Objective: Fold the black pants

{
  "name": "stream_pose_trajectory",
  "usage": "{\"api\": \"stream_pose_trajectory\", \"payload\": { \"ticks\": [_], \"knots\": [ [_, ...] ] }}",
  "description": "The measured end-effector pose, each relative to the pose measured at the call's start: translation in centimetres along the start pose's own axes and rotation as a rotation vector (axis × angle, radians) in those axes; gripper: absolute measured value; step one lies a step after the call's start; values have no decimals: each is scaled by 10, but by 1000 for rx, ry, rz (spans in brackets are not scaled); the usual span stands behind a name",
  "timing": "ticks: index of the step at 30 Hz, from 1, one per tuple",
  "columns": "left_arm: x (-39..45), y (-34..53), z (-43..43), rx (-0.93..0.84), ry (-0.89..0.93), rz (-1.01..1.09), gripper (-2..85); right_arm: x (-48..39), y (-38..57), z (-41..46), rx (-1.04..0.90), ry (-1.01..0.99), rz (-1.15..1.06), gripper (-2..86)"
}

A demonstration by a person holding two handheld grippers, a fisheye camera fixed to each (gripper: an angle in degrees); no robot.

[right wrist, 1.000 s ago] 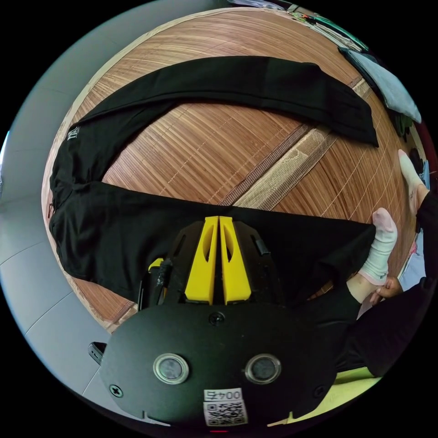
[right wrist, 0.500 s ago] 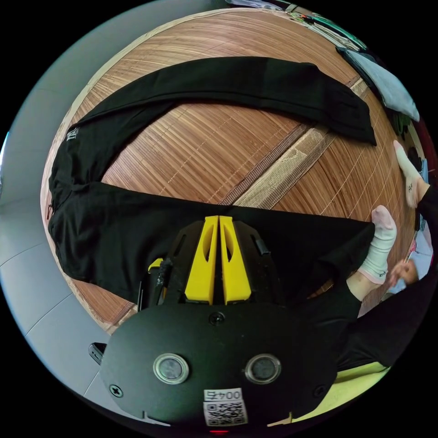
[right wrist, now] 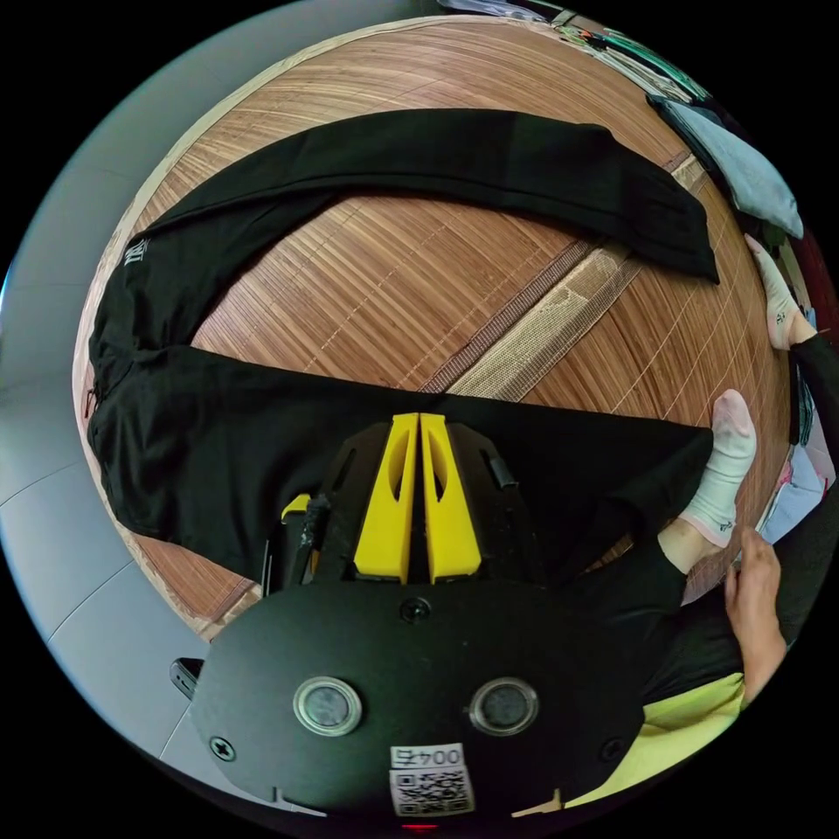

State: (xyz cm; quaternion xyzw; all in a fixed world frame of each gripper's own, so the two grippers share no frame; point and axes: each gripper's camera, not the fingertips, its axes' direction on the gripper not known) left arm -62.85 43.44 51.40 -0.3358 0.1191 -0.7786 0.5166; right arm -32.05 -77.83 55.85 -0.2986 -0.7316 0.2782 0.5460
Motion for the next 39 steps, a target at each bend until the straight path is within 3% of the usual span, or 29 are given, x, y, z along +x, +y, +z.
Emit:
{"api": "stream_pose_trajectory", "payload": {
  "ticks": [27,39],
  "knots": [
    [-19,3,14,4,30,-15,8,-37,22,-10,6,16,-9,-7],
    [-36,34,29,22,29,39,7,-14,64,-15,50,-52,6,-7]
  ]
}}
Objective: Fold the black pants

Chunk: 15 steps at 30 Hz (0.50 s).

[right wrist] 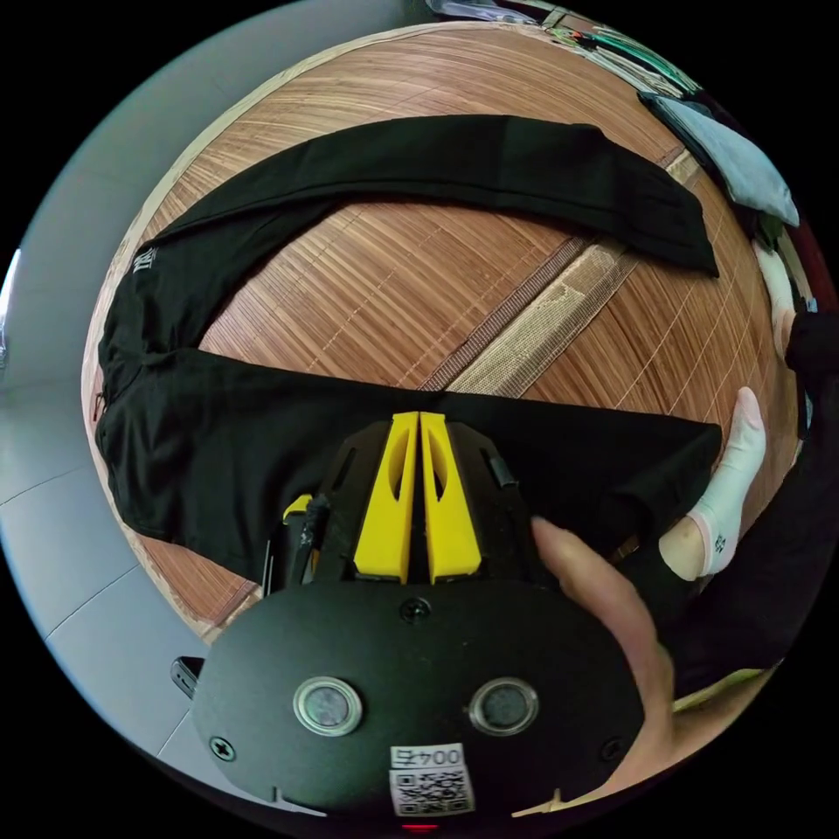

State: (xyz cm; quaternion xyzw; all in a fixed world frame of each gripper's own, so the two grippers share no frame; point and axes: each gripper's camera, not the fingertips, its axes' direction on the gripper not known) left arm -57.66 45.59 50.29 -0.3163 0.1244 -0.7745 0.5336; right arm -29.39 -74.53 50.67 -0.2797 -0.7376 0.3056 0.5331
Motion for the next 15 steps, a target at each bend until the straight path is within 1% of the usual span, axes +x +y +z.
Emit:
{"api": "stream_pose_trajectory", "payload": {
  "ticks": [2,5,8,11,12,13,14,15],
  "knots": [
    [-2,8,2,6,-7,18,6,7,9,-2,9,-16,-5,-7],
    [-4,23,6,7,-26,28,6,10,21,-4,6,11,-34,-7],
    [1,41,10,13,-74,53,4,27,30,-6,-14,-18,-43,-8],
    [7,67,15,-20,-72,114,4,46,39,-13,-62,-80,-139,-8],
    [8,77,13,-22,-76,142,4,54,44,-21,-104,-230,-272,-8],
    [7,88,5,12,-93,152,5,63,53,-34,-103,-340,-419,-8],
    [6,94,-2,35,-92,156,5,69,59,-41,-88,-328,-463,-8],
    [1,107,-15,80,-69,162,6,77,72,-60,-39,-279,-559,-8]
  ]
}}
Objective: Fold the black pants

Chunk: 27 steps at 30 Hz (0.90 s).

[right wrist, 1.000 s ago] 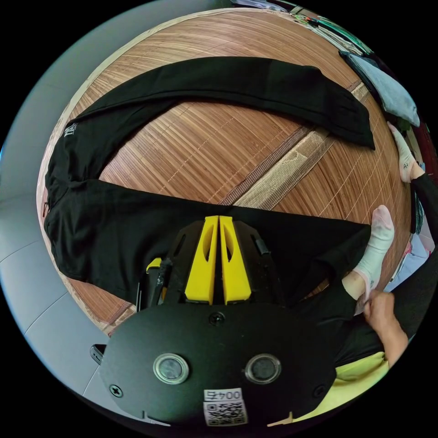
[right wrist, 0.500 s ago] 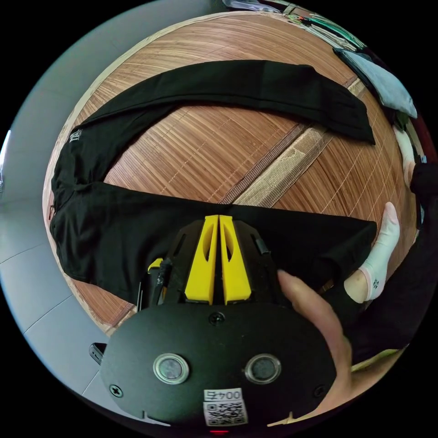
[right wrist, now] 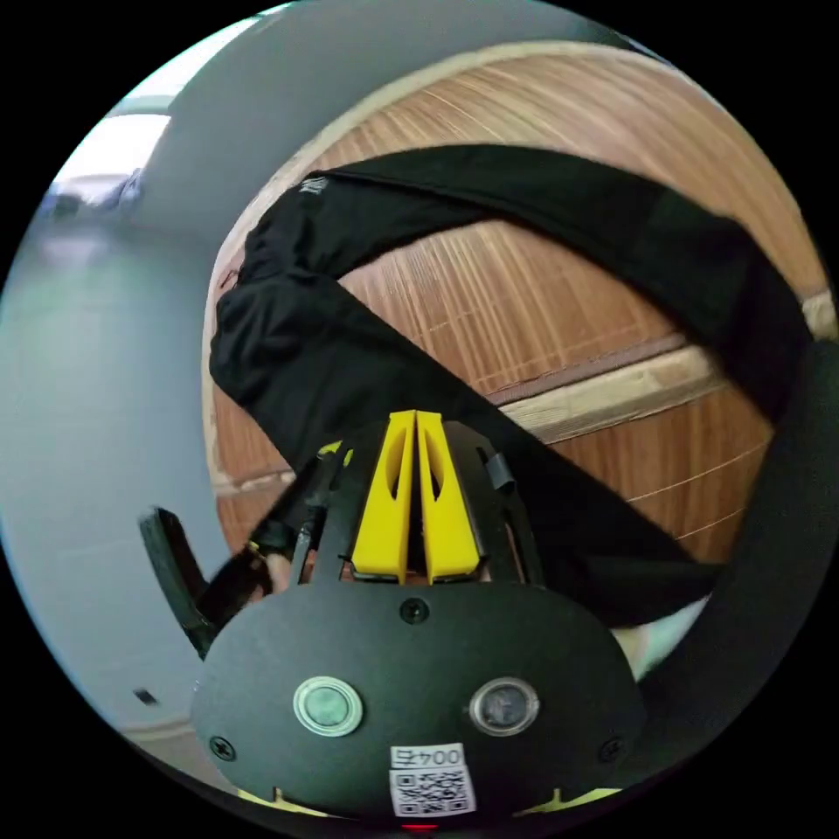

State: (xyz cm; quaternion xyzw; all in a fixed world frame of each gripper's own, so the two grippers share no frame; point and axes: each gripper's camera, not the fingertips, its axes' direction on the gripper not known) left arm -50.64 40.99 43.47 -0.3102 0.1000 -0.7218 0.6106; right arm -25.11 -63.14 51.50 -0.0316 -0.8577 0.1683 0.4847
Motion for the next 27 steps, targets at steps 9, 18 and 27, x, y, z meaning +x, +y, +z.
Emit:
{"api": "stream_pose_trajectory", "payload": {
  "ticks": [9,18,27],
  "knots": [
    [26,180,-208,772,114,514,9,8,164,-297,614,-85,-630,-8],
    [21,240,-339,1157,203,640,12,77,277,-524,1042,-119,-846,-6],
    [-1,282,-332,1166,58,654,34,110,315,-554,1137,-101,-760,55]
  ]
}}
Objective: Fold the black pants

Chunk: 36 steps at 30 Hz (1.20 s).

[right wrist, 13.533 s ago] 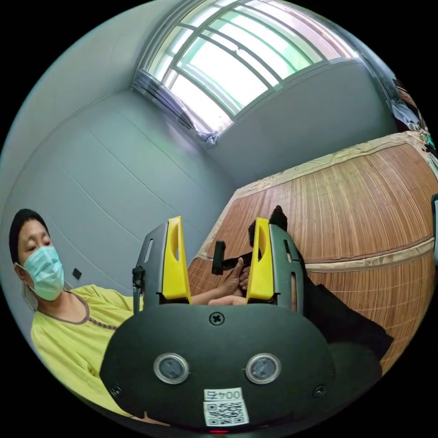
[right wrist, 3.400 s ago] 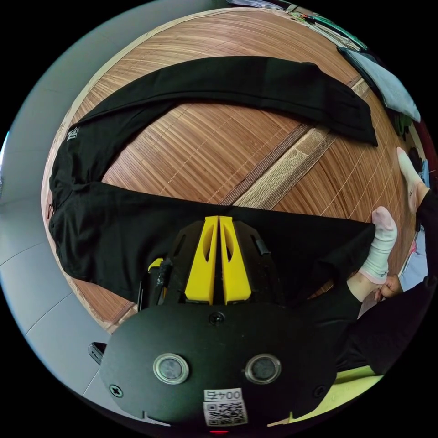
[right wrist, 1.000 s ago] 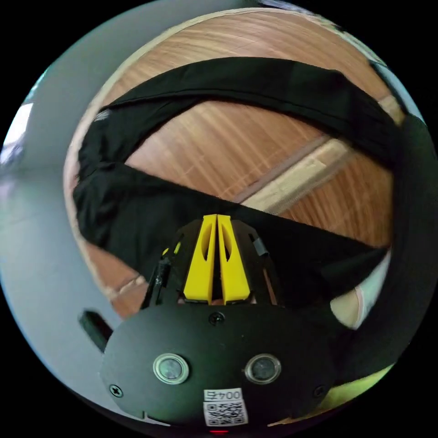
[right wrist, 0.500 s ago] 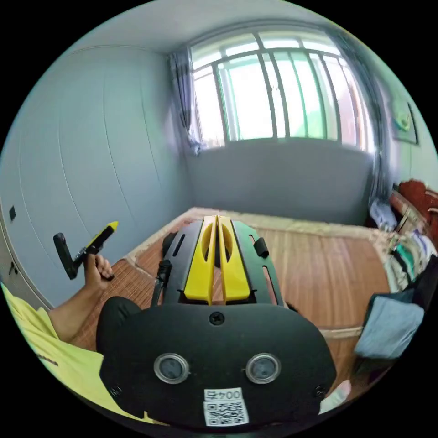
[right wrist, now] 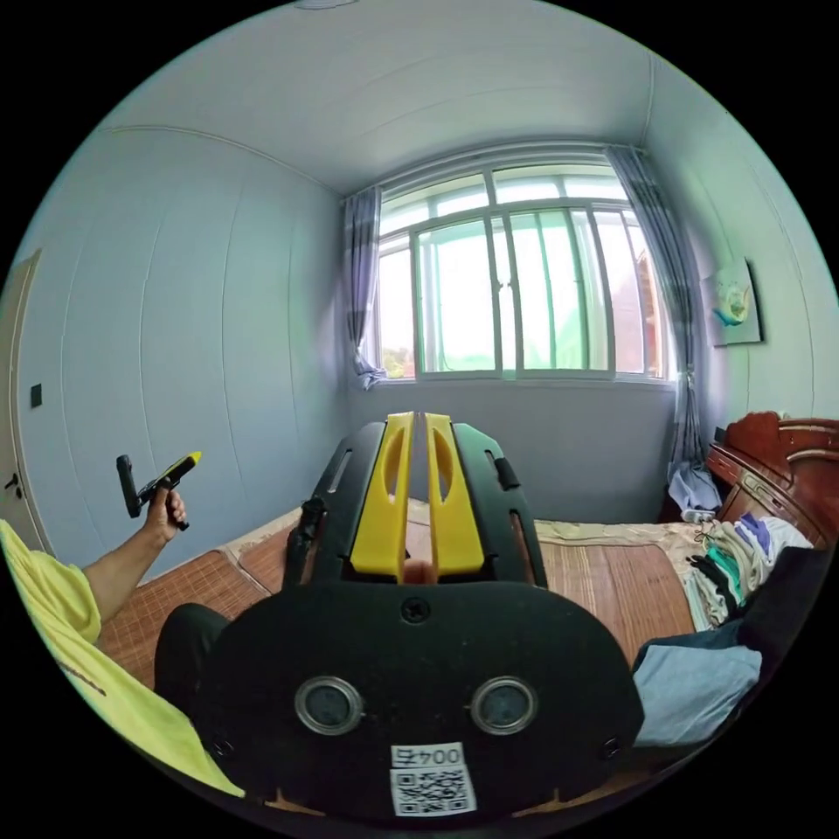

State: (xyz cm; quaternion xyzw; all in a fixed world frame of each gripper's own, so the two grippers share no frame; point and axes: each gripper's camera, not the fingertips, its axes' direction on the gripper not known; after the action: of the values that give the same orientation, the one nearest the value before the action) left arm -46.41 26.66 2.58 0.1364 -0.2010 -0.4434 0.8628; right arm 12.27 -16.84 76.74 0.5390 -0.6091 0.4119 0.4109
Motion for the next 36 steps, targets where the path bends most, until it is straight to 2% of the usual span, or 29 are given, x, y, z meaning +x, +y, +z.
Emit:
{"api": "stream_pose_trajectory", "payload": {
  "ticks": [4,9,17,22,26,30,36],
  "knots": [
    [-15,22,-24,-70,-84,7,71,-3,22,23,-37,-52,-8,123],
    [-41,37,-59,-154,-203,4,115,-13,39,62,-53,-87,-45,152],
    [-25,0,-42,-193,-209,35,136,-8,61,120,-101,-172,-58,163],
    [29,-32,33,-264,-158,151,153,26,83,185,-198,-277,28,180],
    [60,-19,92,-342,-76,220,176,50,113,235,-271,-265,54,205],
    [77,53,182,-515,-45,288,201,80,170,291,-458,-296,153,222],
    [55,165,314,-794,-15,177,216,80,268,329,-666,-249,203,227]
  ]
}}
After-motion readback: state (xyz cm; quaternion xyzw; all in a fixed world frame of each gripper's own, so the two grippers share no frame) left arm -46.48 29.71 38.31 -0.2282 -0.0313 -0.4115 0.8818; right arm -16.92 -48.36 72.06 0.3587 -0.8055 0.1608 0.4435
